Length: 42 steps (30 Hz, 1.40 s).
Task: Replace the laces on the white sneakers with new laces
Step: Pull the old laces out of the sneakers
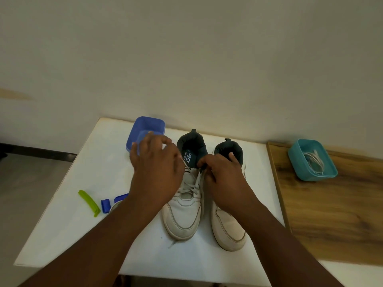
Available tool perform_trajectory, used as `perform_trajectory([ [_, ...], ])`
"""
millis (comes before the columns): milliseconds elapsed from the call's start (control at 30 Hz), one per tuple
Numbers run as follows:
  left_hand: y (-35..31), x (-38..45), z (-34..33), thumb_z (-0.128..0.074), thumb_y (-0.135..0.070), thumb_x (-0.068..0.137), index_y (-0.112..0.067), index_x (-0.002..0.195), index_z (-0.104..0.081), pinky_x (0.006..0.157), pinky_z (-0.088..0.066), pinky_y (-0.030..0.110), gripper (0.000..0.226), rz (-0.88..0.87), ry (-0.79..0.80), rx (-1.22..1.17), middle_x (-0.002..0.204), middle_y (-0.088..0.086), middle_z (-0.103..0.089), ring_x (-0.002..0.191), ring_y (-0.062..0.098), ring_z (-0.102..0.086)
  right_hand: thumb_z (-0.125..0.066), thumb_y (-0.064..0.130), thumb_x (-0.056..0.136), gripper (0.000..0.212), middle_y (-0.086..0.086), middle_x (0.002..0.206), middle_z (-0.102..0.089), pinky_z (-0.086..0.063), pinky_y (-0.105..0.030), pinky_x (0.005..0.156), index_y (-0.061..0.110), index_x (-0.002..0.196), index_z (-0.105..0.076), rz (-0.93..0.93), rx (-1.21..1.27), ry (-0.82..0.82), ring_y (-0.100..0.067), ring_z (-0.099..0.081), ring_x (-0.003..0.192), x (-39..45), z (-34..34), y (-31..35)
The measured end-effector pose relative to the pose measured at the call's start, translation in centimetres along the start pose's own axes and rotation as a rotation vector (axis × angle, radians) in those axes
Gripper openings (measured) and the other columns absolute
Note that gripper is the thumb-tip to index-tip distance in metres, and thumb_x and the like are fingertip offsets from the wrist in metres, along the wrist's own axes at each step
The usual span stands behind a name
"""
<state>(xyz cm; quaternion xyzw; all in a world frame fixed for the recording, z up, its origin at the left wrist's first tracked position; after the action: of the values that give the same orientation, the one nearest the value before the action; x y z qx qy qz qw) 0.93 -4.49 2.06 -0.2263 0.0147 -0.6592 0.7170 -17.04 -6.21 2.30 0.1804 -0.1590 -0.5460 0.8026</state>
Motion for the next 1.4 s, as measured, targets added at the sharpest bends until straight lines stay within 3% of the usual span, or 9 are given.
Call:
perform_trajectory([
  [167, -1.0, -0.6, -0.7, -0.044, -0.043, 0.083, -0.039, 0.12, -0.064, 0.12, -0.008, 0.062, 0.043, -0.064, 0.141, -0.111, 0.154, -0.001, -0.038, 0.151, 0.03, -0.015, -0.053, 0.006, 0.094, 0.028, 0.008, 0.097, -0.062, -0.012, -0.046, 0.127, 0.028, 0.108, -0.063, 0.01, 0.01, -0.003, -0.009, -0.057, 0.095, 0.0, -0.2, 0.0],
  [300, -1.6, -1.3, -2.2, -0.048, -0.055, 0.092, -0.042, 0.109, -0.069, 0.117, 0.011, 0.058, 0.03, -0.147, 0.255, 0.042, 0.161, -0.004, -0.028, 0.153, 0.029, 0.001, -0.053, 0.007, 0.095, 0.029, 0.008, 0.101, -0.062, -0.011, -0.046, 0.127, 0.029, 0.11, -0.062, 0.006, 0.012, 0.008, -0.009, -0.058, 0.099, 0.0, -0.2, 0.1],
  [467, -0.9, -0.4, -0.6, -0.056, -0.04, 0.094, -0.035, 0.097, -0.071, 0.117, -0.013, 0.063, 0.016, -0.069, 0.086, -0.055, 0.135, -0.006, -0.055, 0.147, 0.03, -0.027, -0.052, 0.009, 0.096, 0.028, 0.01, 0.101, -0.063, -0.013, -0.048, 0.126, 0.03, 0.111, -0.063, 0.013, 0.007, -0.001, -0.008, -0.057, 0.098, 0.0, -0.3, 0.0],
  [600, -0.1, -0.2, 1.4, -0.029, -0.043, 0.092, -0.021, 0.102, -0.068, 0.112, -0.029, 0.06, 0.046, 0.072, -0.046, 0.012, 0.12, 0.006, -0.062, 0.131, 0.031, -0.047, -0.053, 0.011, 0.097, 0.027, 0.01, 0.098, -0.062, -0.017, -0.049, 0.124, 0.031, 0.111, -0.064, 0.012, 0.009, -0.027, -0.004, -0.054, 0.092, 0.1, -0.3, -0.1],
  [767, -0.6, -0.8, -0.1, -0.039, -0.049, 0.084, -0.042, 0.121, -0.062, 0.117, -0.001, 0.063, 0.043, 0.002, 0.142, -0.01, 0.157, 0.003, -0.034, 0.152, 0.034, -0.009, -0.054, 0.009, 0.096, 0.027, 0.01, 0.094, -0.059, -0.018, -0.05, 0.124, 0.03, 0.109, -0.064, 0.03, 0.018, -0.043, -0.004, -0.052, 0.088, 0.0, -0.3, -0.1],
  [900, -1.7, -1.3, -2.0, -0.047, -0.059, 0.089, -0.047, 0.107, -0.07, 0.117, 0.007, 0.064, 0.032, -0.132, 0.263, 0.049, 0.16, -0.002, -0.03, 0.153, 0.032, -0.002, -0.054, 0.008, 0.096, 0.028, 0.011, 0.096, -0.059, -0.012, -0.046, 0.126, 0.03, 0.11, -0.063, 0.014, 0.025, -0.028, -0.003, -0.051, 0.091, 0.0, -0.3, -0.5],
  [1133, -1.0, -0.1, 1.5, -0.059, -0.035, 0.087, -0.029, 0.093, -0.068, 0.117, -0.016, 0.063, 0.012, 0.033, 0.001, -0.072, 0.126, -0.003, -0.057, 0.143, 0.03, -0.034, -0.053, 0.011, 0.097, 0.028, 0.01, 0.101, -0.063, -0.011, -0.046, 0.126, 0.033, 0.111, -0.062, 0.0, 0.004, -0.007, -0.008, -0.058, 0.099, 0.1, -0.3, -0.8],
  [1267, 0.1, -0.2, 2.3, -0.051, -0.038, 0.086, -0.023, 0.085, -0.064, 0.096, -0.046, 0.056, 0.019, 0.149, 0.041, 0.036, 0.089, -0.003, -0.06, 0.094, 0.023, -0.059, -0.052, 0.01, 0.097, 0.028, 0.009, 0.098, -0.061, -0.011, -0.045, 0.126, 0.031, 0.112, -0.063, -0.003, 0.01, -0.009, -0.007, -0.057, 0.095, 0.0, -0.2, -0.8],
  [1400, -0.1, -0.3, 2.1, -0.054, -0.033, 0.084, -0.027, 0.101, -0.067, 0.105, -0.04, 0.058, 0.022, 0.126, 0.036, 0.012, 0.103, -0.003, -0.063, 0.106, 0.024, -0.059, -0.051, 0.011, 0.099, 0.027, 0.009, 0.1, -0.062, -0.008, -0.044, 0.127, 0.032, 0.112, -0.063, -0.023, 0.012, -0.004, -0.007, -0.058, 0.097, 0.0, 0.0, -0.7],
])
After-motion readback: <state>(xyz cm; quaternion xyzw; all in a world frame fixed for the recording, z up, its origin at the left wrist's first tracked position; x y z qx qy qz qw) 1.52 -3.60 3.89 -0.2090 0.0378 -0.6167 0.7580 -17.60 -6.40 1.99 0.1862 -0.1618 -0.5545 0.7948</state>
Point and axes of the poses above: each hand's wrist, its own x-axis towards the middle knuckle, its own z-axis out of the back of the hand, y = z × x, the point moved 4 cm from there along x, towards the middle knuckle
